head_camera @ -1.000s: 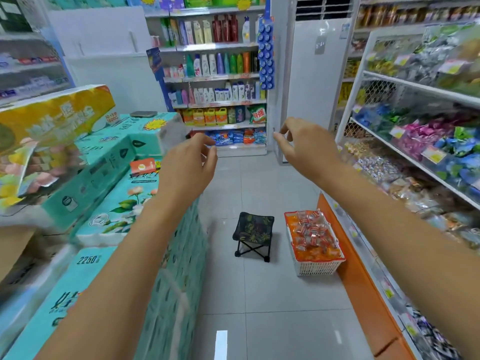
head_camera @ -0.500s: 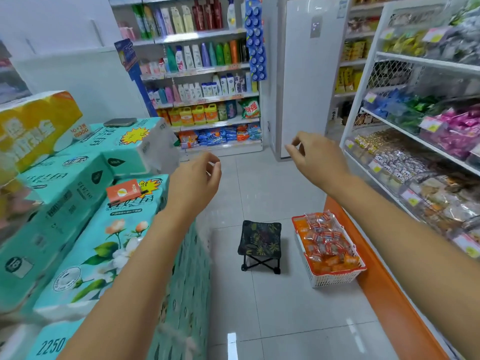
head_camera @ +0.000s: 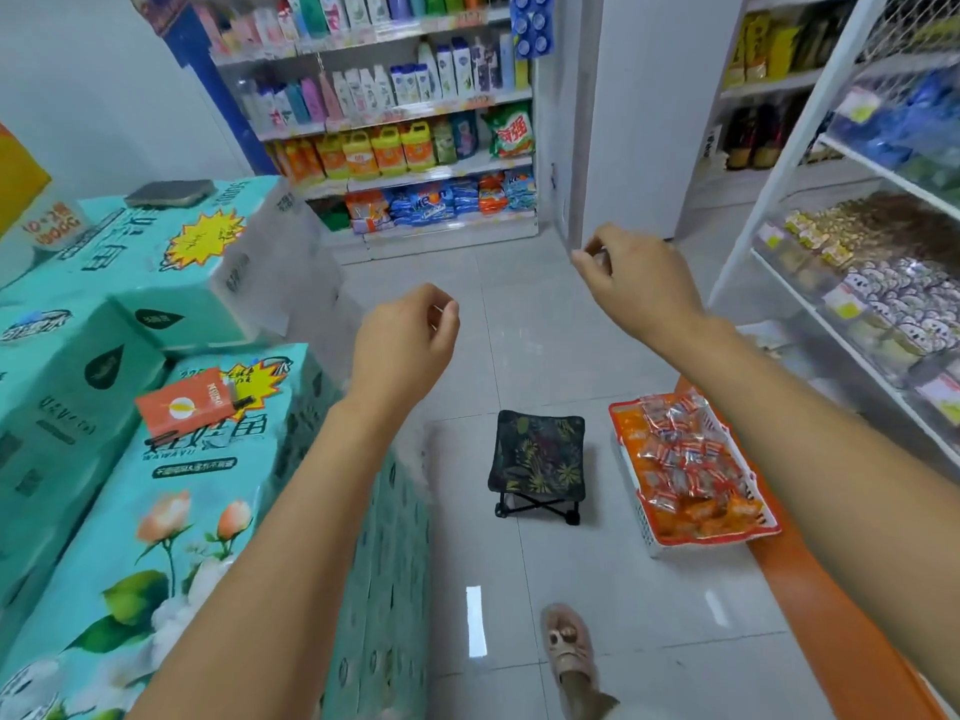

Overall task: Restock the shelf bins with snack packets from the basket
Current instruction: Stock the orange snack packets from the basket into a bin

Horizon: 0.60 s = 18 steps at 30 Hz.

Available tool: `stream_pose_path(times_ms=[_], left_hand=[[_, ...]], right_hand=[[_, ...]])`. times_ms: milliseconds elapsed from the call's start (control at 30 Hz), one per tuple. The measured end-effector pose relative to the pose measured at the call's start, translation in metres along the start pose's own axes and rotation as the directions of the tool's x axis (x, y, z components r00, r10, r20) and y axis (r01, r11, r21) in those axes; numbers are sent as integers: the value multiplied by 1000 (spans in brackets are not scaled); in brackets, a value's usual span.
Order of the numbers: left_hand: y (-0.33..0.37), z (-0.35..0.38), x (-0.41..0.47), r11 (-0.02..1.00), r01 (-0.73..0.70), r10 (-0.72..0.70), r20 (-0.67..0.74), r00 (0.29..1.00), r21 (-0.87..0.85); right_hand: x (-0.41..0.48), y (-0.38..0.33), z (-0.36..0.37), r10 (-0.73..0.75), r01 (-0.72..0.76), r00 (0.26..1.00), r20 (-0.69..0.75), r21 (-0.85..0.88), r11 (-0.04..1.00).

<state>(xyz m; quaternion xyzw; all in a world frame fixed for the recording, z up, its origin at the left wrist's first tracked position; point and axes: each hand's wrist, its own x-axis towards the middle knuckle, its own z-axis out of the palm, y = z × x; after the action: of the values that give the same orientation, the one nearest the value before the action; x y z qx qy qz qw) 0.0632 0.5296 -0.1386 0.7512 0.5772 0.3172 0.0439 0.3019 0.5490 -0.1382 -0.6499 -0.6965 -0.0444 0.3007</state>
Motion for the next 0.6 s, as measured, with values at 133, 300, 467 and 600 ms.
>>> stream_pose_path(times_ms=[133,300,467,600], left_hand=[[-16,34,55,999,39,-38,27,999,-22],[-36,75,119,994,102,-100,57,993,-28],[-60,104,164,990,135,-131,82,988,-39],[-82,130,200,988,136,-127,114,985,-74]], right_hand=[[59,17,38,-6,5,1000,24,21,1000],[120,40,84,-12,5,995,101,70,998],[161,57,124,38,-57,983,179,107,993],[182,72,153,95,-122,972,215,113,986]])
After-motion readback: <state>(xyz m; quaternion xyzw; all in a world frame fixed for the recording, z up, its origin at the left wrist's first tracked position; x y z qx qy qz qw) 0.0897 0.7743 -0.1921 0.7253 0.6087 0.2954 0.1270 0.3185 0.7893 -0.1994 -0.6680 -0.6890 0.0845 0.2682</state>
